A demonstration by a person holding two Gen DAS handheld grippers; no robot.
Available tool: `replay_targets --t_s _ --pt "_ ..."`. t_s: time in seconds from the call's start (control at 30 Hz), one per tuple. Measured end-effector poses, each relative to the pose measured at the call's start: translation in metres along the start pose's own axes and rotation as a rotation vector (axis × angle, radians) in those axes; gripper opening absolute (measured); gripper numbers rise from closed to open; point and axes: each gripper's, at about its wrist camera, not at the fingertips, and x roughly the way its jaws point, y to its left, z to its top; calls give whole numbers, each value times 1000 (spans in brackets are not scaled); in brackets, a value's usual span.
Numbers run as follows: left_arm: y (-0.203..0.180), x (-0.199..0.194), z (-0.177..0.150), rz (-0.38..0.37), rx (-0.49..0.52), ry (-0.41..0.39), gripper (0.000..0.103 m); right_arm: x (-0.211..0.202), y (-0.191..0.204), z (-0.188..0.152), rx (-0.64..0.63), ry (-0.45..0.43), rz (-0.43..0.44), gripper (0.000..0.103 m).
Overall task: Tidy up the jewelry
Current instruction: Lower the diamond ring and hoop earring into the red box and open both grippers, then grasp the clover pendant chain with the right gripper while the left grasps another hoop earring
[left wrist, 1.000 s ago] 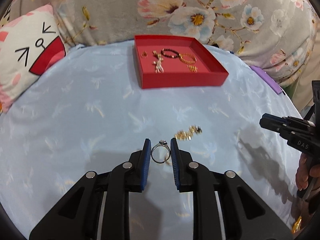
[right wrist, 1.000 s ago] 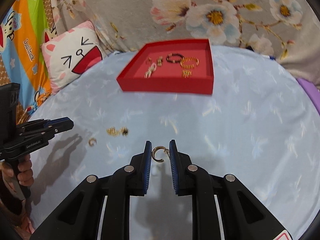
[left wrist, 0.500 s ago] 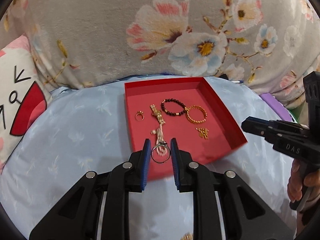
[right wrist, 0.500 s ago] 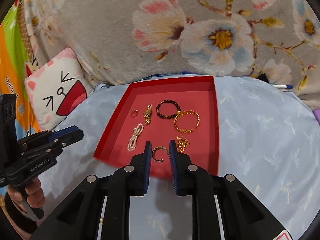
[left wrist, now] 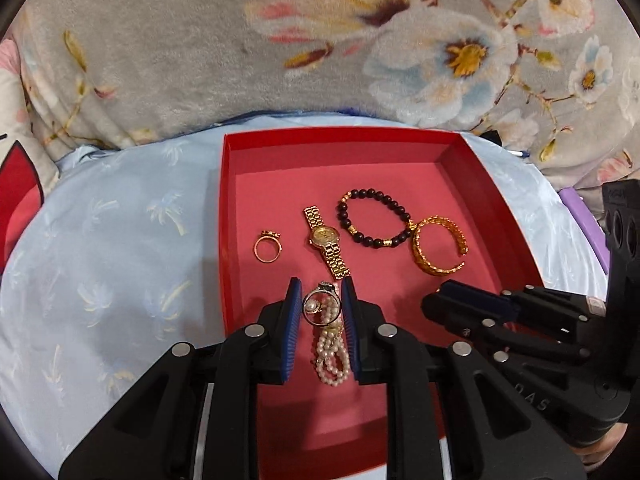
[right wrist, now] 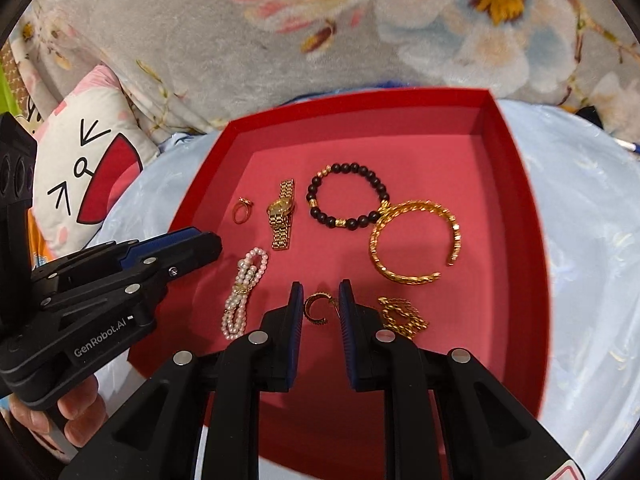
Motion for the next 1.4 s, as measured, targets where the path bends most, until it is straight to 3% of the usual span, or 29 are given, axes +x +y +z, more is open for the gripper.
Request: replay_targets --t_s 0.13,0.2,0.27,0.4,0.6,0.9,1.1,1.4 --pt "4 7 0 -6 -20 1 24 4 -1 1 -4 -15 9 22" --pt "6 7 1 -9 -31 -4 38 -1 -4 1 11 -35 16 25" --pt "8 3 2 -12 -42 -16 39 -10 -8 2 24 -58 22 25" --pt "14 -19 -1 -6 -48 -59 57 -32 -10 -3 30 -89 36 26" --pt "23 -68 -29 26 -35 -104 61 -72 -2 -38 -30 -115 21 35" --pt "28 -118 -100 87 -33 -101 62 -108 25 -113 -110 -97 -11 35" --pt "25 -132 -152 126 -49 -82 70 -99 56 -158 -173 -29 25 36" --pt "11 -148 -218 66 -31 -43 70 -75 84 -183 -244 31 15 33"
